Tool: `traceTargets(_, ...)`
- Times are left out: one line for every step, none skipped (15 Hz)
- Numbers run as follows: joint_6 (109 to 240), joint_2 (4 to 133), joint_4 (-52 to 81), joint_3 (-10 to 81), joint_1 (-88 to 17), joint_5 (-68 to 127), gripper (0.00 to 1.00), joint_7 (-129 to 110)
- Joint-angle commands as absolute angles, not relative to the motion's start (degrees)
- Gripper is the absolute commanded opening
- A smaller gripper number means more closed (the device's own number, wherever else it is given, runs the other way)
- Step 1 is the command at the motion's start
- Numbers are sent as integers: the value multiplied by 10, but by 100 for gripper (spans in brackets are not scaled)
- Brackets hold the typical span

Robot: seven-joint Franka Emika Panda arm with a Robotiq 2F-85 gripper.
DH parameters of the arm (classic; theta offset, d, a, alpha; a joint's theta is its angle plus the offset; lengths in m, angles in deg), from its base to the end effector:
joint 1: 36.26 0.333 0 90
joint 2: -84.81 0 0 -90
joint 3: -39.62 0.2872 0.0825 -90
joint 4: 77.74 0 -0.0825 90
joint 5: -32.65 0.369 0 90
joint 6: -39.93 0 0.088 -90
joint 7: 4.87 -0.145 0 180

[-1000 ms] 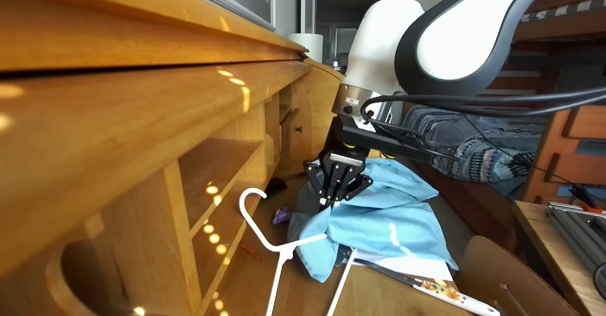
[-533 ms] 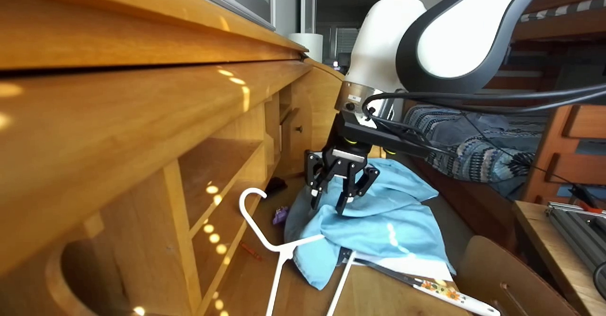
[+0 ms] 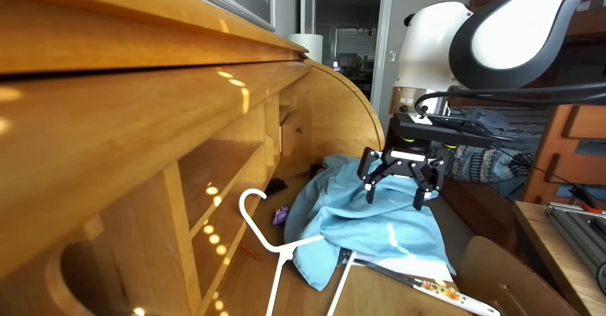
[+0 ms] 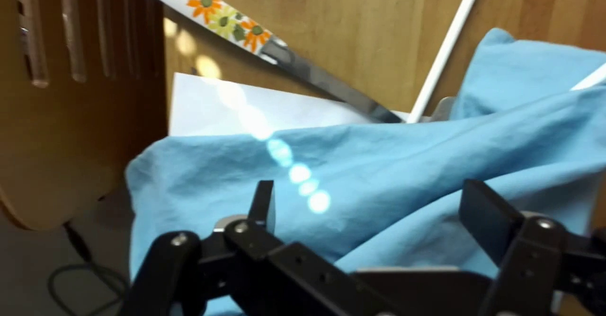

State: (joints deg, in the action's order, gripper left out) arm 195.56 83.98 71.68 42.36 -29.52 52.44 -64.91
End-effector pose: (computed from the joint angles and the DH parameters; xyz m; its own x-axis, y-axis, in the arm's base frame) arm 0.4366 0.0660 0.2028 0.3758 -0.9198 -0.1127 -0.9223 -0.3594 -0.1422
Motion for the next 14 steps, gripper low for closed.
traceTargets(1931,915,794,411,-326,489,100,-725)
traceTargets(1932,920,803,411,-336,490,100,-742)
traceTargets(1931,923,807,410,-343,501,100,-751)
traceTargets(1936,914,806,408,-348,520,100,-756)
traceTargets(1949,906,806,409,-355,517,100,-781)
traceTargets(1959,888,795,407,-358,530,100,-796)
traceTargets(1970,880,796,406,-360,543,100,-809)
traceTargets(1979,868,790,405,-360,562,100,-815)
traceTargets(1980,857,784,404,-358,579,100,-824)
traceTargets(1982,847,782,404,-359,582,100,-839)
traceTargets(1981,836,780,404,-358,590,100,-847)
traceTargets(1981,827,780,404,-358,593,100,-858)
traceTargets(1983,818,781,403,-358,601,100,-863)
traceTargets(1985,809,780,402,-359,608,100,-867)
